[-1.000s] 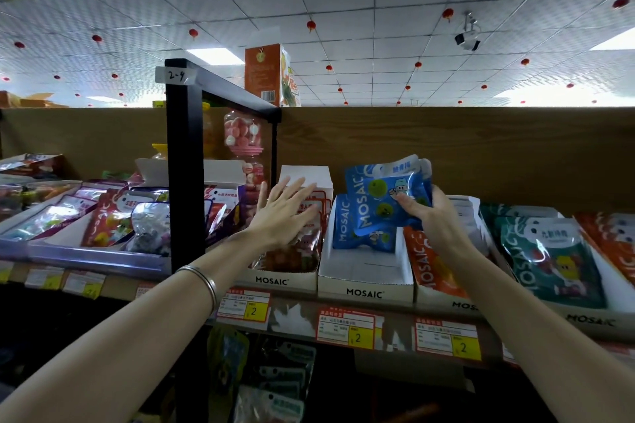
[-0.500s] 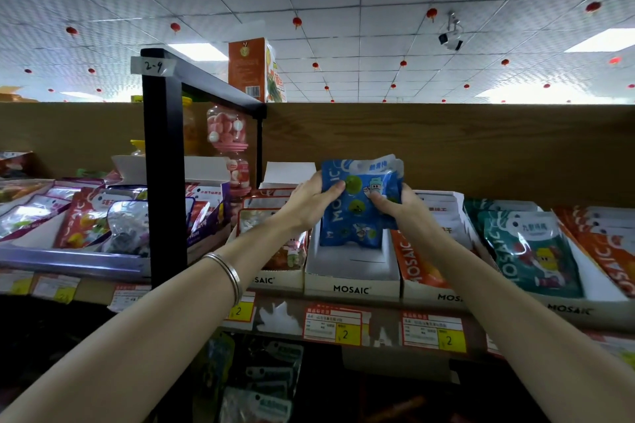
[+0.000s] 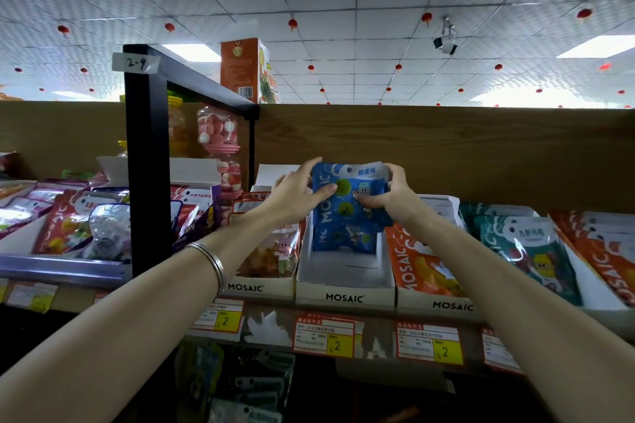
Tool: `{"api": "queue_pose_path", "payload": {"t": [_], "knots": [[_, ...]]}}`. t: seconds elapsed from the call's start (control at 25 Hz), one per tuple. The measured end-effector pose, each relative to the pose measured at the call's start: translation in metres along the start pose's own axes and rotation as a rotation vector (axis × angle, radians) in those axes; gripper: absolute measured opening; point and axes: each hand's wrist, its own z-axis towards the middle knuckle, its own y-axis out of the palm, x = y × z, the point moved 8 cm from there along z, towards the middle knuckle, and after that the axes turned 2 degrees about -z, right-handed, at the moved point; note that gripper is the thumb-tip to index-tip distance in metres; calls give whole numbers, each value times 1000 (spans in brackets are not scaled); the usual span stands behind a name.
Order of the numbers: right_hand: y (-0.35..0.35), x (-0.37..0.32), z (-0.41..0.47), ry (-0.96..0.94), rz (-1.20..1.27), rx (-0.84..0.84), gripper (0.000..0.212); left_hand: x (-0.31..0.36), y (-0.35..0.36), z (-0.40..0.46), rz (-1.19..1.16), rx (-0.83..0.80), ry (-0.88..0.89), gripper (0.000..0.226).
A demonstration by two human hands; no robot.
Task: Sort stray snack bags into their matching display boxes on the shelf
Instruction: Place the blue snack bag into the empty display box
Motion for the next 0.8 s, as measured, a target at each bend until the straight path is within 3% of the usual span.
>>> {"api": "queue_pose_path", "payload": {"t": [0.24, 0.52, 0.68, 0.8], "knots": [[-2, 16, 6, -5, -254, -54, 58, -7, 1, 1, 368, -21, 43, 71], [4, 10, 5, -55, -737, -16, 59, -6, 1, 0, 476, 3, 126, 50], [0, 12, 6, -18, -567, -23, 45, -4, -1, 10, 466, 27, 154, 39], [-2, 9, 6, -32, -475, -41, 50, -5, -5, 15, 350, 33, 135, 27]]}}
